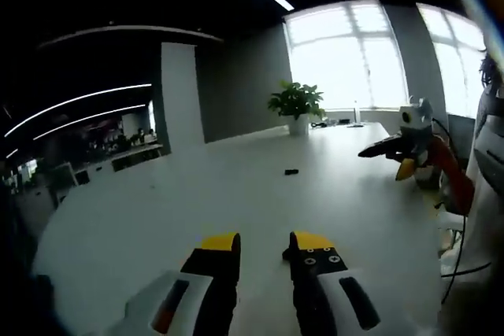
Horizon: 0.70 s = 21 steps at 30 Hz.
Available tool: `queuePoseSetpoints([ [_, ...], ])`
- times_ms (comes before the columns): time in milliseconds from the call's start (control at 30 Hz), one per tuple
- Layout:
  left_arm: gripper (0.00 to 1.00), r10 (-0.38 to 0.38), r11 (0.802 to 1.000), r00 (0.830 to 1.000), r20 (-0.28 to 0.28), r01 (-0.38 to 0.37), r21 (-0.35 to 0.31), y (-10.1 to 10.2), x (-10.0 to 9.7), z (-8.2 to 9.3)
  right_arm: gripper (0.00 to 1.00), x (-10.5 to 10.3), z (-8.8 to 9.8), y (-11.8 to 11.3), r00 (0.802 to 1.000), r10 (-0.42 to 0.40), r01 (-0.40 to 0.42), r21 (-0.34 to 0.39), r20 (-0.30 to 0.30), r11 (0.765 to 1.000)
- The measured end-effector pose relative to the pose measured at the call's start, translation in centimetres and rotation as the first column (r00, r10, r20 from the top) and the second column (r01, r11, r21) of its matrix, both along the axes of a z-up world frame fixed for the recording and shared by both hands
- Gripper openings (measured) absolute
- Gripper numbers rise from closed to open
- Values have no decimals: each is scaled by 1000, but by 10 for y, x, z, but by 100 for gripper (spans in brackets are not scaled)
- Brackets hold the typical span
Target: Snap the two parts of the plastic buckle together until the buckle closes and remains connected.
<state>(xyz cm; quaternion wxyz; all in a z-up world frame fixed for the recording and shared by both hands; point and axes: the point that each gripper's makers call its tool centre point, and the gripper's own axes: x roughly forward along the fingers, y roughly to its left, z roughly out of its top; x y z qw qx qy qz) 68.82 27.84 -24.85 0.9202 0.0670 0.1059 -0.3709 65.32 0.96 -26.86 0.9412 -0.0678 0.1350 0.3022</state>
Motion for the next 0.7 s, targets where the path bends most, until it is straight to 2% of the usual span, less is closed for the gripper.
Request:
queuePoseSetpoints([
  [67,28,15,999,1000,11,-15,-46,1,-3,9,93,3,1,2,1000,1,-1,-11,2,1000],
  [133,28,18,998,1000,9,-17,-62,3,-6,12,93,7,4,4,1000,3,-3,-14,9,1000],
  [300,30,72,996,997,1,-72,-53,8,-9,8,93,13,13,8,999,16,-16,-5,41,1000],
  [433,34,99,992,995,-9,-99,-82,11,-13,10,93,15,18,8,998,26,-26,-14,54,1000],
  [533,38,128,987,992,4,-127,-101,13,-14,15,93,14,17,6,999,31,-30,-35,44,999],
  [700,43,175,980,984,40,-171,-97,17,-15,21,93,16,26,-3,998,27,-22,-75,63,997],
])
